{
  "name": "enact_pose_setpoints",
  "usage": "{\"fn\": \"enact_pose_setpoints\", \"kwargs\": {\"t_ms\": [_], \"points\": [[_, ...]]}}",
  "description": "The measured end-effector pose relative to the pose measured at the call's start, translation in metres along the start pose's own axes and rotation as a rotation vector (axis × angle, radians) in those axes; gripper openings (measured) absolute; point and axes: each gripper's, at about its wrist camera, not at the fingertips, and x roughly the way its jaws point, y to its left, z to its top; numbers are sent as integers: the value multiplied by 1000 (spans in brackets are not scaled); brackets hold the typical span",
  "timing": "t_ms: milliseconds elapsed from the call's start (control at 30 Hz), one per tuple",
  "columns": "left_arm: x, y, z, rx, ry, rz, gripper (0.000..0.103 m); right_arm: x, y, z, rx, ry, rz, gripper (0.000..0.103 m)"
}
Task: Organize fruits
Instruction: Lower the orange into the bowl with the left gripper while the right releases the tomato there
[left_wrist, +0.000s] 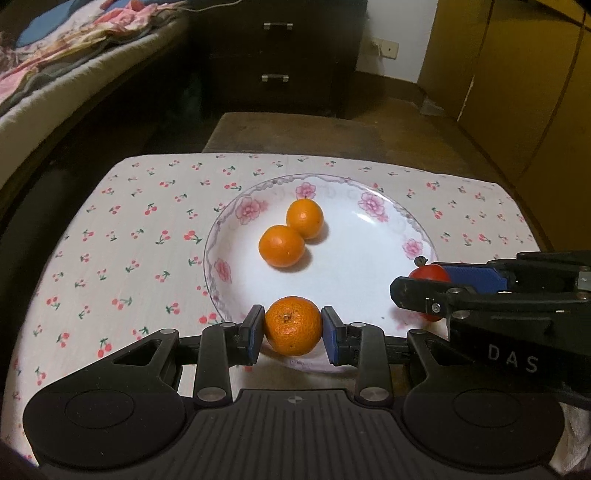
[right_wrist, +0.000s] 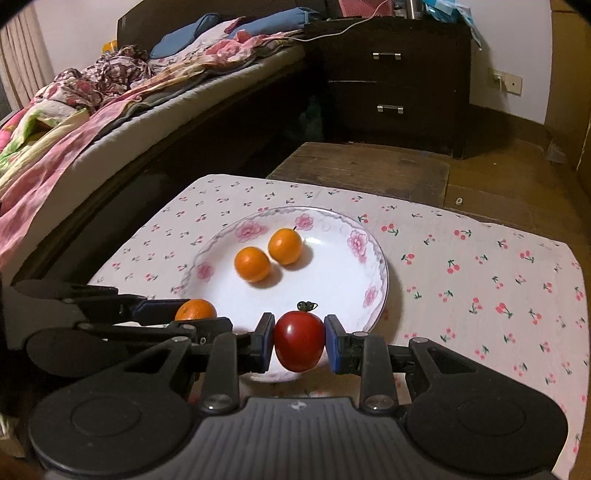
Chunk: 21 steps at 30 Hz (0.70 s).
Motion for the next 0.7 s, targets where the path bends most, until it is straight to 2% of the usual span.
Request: {"fn": "enact_pose_setpoints", "kwargs": {"t_ms": [300, 700], "points": [[14, 3, 5, -6, 19, 7, 41, 22, -10, 5, 18, 20, 15, 29], [14, 4, 5, -17, 16, 12, 41, 30, -14, 8, 46, 20, 31, 31]]}}
